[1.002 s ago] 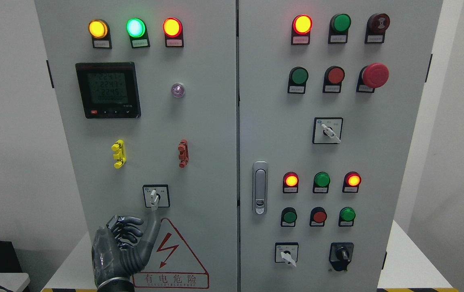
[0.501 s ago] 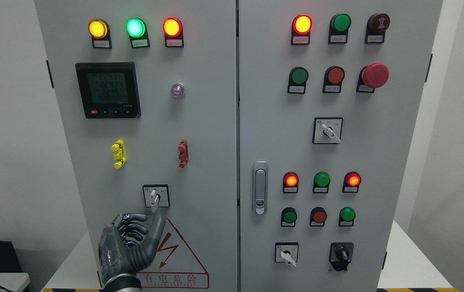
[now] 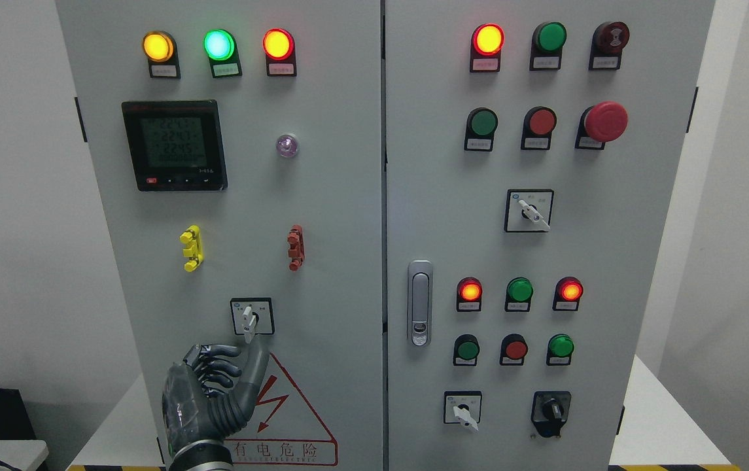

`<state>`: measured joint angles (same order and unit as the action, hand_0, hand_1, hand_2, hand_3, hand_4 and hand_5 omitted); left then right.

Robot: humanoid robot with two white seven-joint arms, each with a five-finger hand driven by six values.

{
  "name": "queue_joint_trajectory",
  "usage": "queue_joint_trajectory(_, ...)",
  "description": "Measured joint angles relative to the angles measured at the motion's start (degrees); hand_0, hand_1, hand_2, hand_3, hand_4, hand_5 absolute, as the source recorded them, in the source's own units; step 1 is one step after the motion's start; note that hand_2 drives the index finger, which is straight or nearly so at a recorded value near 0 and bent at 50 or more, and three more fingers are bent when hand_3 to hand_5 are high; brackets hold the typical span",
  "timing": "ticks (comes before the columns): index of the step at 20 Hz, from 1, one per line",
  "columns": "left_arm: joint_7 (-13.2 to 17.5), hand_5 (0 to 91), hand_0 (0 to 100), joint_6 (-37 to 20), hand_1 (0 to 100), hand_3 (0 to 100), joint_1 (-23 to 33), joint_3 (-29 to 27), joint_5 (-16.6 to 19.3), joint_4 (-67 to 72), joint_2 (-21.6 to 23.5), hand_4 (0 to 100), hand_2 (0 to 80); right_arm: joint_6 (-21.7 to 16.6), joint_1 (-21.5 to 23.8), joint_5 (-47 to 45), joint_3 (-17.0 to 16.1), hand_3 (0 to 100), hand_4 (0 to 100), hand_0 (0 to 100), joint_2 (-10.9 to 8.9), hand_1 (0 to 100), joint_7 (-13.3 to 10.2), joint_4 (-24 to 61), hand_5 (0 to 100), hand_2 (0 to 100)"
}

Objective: Turn on light switch 1

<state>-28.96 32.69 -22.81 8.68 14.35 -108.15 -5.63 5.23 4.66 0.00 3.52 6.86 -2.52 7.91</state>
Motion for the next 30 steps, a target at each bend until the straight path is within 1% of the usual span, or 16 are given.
queue_joint_trajectory(7, -0.04, 71.0, 10, 0.04, 53, 77, -1.25, 0.01, -1.28, 0.41, -0.16, 78, 53.0, 0.0, 0.0, 0.0, 0.0, 0, 0, 12, 0.0, 39, 0.0, 0.0, 0, 0)
queue_joint_trajectory(10, -0.71, 70.8, 10, 0.07, 53, 77, -1.79, -0.01, -1.68, 0.62, -0.22, 78, 53.0, 0.0, 0.0, 0.0, 0.0, 0, 0, 12, 0.0, 39, 0.0, 0.0, 0, 0)
queue_joint_trajectory(22, -1.16, 71.1, 11, 0.93, 52, 77, -3.36, -0.1, -2.23, 1.56, -0.37, 78, 54.0, 0.0, 0.0, 0.0, 0.0, 0, 0, 12, 0.0, 39, 0.0, 0.0, 0, 0)
queue_joint_trajectory(30, -1.17, 71.5, 14, 1.37, 50, 77, -3.85, -0.09, -2.47, 2.04, -0.43, 78, 55.2, 0.0, 0.0, 0.0, 0.0, 0, 0, 12, 0.0, 39, 0.0, 0.0, 0, 0)
